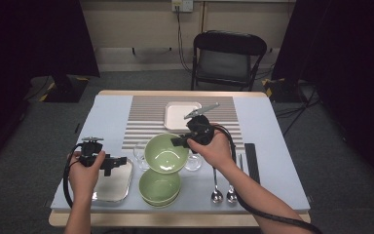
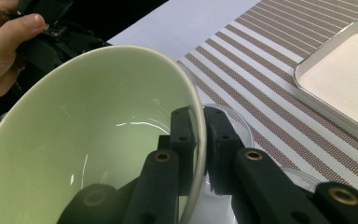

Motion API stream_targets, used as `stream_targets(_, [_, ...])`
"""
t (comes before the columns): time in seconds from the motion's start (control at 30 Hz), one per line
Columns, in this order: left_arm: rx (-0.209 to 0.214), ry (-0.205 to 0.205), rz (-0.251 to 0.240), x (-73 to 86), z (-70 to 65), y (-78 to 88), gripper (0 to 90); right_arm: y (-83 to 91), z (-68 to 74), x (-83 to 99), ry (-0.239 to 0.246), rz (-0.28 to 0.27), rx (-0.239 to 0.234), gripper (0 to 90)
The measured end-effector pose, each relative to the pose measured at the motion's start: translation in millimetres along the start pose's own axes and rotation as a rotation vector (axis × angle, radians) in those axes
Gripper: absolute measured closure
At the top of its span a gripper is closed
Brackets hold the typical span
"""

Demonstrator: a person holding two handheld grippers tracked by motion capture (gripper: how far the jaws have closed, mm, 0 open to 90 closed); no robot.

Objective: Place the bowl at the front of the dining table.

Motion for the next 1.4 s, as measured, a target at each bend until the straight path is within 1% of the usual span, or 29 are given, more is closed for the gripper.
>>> stream_targets(0.47, [-0.004,-0.003,0.003,0.4,-1.0,-0.1,22.3,3.6,-9.1,-7.6,-0.017,-0.012,0.016,82.9])
stream_targets(0.57, [-0.007,0.000,-0.002,0.1,-0.6,0.6,22.3,5.7,-14.0,-9.4,-0.036,-0.017,0.025,83.0])
stream_targets(0.73, [-0.009,-0.004,-0.002,0.2,-0.2,0.9,22.3,8.4,-19.4,-11.7,-0.045,-0.032,0.040,82.9])
stream_targets(0.87, [-0.006,0.001,0.001,0.4,-1.0,0.7,22.3,9.7,-22.1,-12.7,-0.052,-0.039,0.053,82.9])
stream_targets(0.9, [-0.007,-0.003,0.002,0.5,-0.5,0.4,22.3,10.4,-23.7,-13.3,-0.054,-0.042,0.059,82.9])
stream_targets(1.07, [-0.010,0.002,0.002,0.9,0.3,0.2,22.3,11.9,-27.8,-14.8,-0.064,-0.050,0.070,82.9])
stream_targets(1.4, [-0.010,0.003,0.001,1.5,2.1,0.2,22.3,11.2,-33.1,-15.1,-0.078,-0.048,0.095,82.9])
Point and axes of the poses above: each handheld gripper's, and its own axes: y roughly backward along the jaws, x roughly out of its underside, z roughly to its left, the point moved 4 cm from there along -y, roughly forward along the jaws, and after that the axes turned 4 degrees about -y, right-handed, at the moved point
